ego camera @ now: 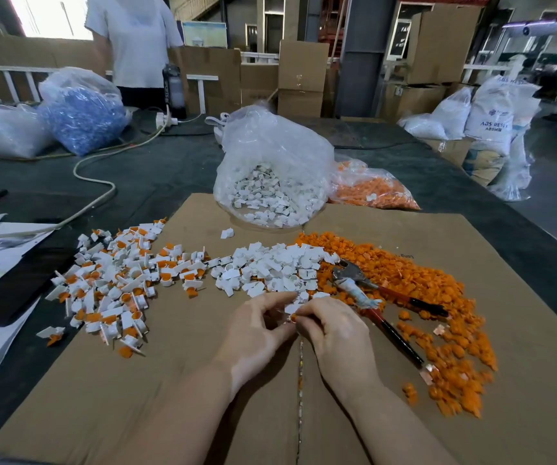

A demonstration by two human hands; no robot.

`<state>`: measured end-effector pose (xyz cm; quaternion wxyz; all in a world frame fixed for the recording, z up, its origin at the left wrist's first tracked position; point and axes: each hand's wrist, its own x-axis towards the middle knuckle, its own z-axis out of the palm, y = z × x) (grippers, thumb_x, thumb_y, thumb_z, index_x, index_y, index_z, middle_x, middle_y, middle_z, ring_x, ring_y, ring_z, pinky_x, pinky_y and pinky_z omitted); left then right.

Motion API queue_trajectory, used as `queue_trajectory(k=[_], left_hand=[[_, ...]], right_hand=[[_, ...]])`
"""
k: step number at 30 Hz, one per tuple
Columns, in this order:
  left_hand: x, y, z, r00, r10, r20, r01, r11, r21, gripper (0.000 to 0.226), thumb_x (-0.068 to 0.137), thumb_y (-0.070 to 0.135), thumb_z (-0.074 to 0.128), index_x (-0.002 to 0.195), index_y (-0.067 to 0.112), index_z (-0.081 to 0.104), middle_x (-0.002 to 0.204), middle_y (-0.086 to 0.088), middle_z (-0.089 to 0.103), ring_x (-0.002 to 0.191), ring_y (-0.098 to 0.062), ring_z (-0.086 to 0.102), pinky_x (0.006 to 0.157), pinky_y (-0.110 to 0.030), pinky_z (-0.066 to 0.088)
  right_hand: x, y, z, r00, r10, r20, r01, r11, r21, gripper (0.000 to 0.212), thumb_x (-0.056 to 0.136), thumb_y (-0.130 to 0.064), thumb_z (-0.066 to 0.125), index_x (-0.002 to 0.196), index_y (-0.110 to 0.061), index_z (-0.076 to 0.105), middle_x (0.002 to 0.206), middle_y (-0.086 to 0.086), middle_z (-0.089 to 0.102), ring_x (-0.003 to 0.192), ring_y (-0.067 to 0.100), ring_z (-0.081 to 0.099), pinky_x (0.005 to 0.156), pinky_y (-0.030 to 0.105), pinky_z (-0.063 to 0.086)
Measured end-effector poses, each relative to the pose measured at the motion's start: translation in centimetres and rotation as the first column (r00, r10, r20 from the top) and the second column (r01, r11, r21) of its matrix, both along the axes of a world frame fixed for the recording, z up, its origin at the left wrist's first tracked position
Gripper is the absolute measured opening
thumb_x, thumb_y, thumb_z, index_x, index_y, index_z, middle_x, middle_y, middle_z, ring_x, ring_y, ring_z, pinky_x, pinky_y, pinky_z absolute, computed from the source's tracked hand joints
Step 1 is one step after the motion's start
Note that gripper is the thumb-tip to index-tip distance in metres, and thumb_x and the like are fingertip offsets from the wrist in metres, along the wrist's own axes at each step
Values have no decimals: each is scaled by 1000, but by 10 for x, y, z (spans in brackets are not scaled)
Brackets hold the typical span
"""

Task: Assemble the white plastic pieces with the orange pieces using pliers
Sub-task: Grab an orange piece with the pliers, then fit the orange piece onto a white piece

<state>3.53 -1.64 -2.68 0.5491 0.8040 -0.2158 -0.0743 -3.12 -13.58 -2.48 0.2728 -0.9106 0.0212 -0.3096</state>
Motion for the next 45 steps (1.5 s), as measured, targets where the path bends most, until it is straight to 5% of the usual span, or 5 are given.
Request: queue_trajectory(k=[16, 22, 26, 35, 45], left_hand=[[-4, -1, 0, 992, -9, 127, -1, 997, 72, 30, 79, 15, 72, 107, 25, 67, 82, 18, 58, 74, 5, 53, 69, -6, 38], [-3, -1, 1, 996, 38, 75, -38, 999, 0, 30, 78, 9, 73, 103, 24, 66, 73, 11, 53, 62, 3, 48, 61, -6, 36], [-4, 0, 0, 995, 55, 87, -52, 998, -31, 28, 81, 11, 69, 98, 32, 63, 79, 11, 54, 68, 3, 50, 65, -8, 37], [17, 18, 4, 907, 418, 41, -418, 908, -22, 21, 88, 8, 60, 100, 23, 66, 98, 1, 41, 89, -9, 44, 94, -14, 30], [52, 50, 2, 797, 593, 117, -604, 773, 195, 38, 93, 6, 49, 130, 13, 53, 133, -10, 32, 112, -24, 49, 93, -22, 31]], right_hand=[[-2, 3, 1, 1000, -24, -5, 23, 999, -40, 13, 72, -1, 76, 71, -8, 65, 71, -1, 60, 73, 17, 58, 65, 21, 41], [-1, -4, -1, 996, -82, 22, 76, 980, 186, 3, 83, -11, 68, 85, -13, 69, 81, -7, 63, 82, 10, 57, 71, 22, 46], [0, -4, -2, 993, -120, 5, 118, 984, 132, 6, 83, -7, 67, 85, -12, 70, 81, -5, 63, 82, 12, 58, 72, 19, 42], [2, -7, -6, 976, -185, -112, 194, 978, 81, 12, 87, -6, 61, 92, -12, 69, 90, -3, 64, 94, 12, 55, 79, 14, 33], [4, -8, -8, 963, -230, -138, 240, 969, 64, 15, 89, -4, 58, 97, -10, 70, 95, 1, 64, 98, 16, 55, 86, 20, 39]])
